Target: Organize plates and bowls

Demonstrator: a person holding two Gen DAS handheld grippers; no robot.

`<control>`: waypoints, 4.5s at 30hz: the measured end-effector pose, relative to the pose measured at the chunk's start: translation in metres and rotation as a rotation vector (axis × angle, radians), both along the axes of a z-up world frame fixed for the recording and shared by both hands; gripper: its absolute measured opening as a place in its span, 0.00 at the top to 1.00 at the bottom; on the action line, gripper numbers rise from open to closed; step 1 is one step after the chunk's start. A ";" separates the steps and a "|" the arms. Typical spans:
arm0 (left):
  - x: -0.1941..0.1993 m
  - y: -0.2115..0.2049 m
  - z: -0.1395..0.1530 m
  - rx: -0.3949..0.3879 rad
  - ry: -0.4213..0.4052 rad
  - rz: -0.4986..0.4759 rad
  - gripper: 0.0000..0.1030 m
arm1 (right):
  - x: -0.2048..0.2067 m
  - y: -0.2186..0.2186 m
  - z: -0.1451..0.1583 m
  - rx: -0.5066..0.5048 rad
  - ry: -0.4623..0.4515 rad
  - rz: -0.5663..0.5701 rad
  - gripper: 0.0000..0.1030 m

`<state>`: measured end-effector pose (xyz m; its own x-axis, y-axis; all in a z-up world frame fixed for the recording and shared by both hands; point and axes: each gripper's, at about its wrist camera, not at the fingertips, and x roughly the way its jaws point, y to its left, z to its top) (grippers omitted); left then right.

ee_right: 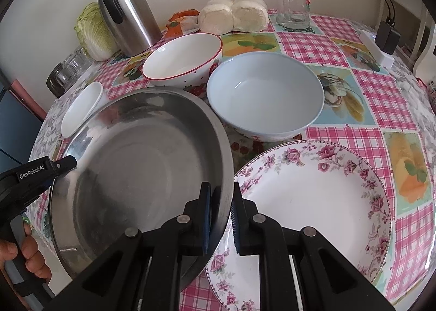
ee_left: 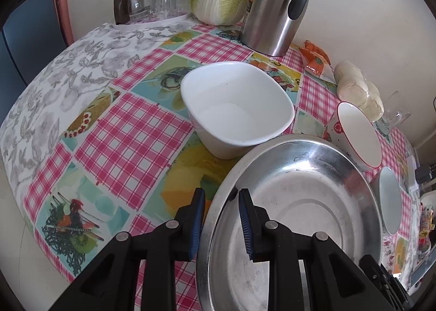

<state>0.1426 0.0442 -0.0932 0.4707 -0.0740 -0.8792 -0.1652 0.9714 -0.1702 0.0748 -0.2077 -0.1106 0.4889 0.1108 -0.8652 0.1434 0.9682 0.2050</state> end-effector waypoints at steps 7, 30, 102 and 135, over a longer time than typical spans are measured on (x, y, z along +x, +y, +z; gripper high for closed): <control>0.002 -0.002 -0.003 0.013 -0.011 -0.012 0.73 | 0.002 -0.001 0.000 -0.002 -0.012 -0.010 0.86; -0.002 -0.002 0.003 0.069 0.034 0.006 0.23 | -0.004 0.015 0.014 -0.059 -0.025 0.034 0.57; -0.120 -0.208 0.029 -0.128 0.054 -0.490 0.03 | -0.101 -0.158 0.012 -0.028 -0.044 -0.341 0.01; -0.112 -0.205 -0.022 -0.140 0.283 -0.422 0.16 | -0.093 -0.150 -0.027 0.066 0.112 -0.258 0.83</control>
<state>0.0303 -0.1607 -0.1154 0.1198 -0.3316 -0.9358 0.1772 0.9346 -0.3085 -0.0177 -0.3573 -0.1379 0.4101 0.0530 -0.9105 0.4082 0.8821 0.2352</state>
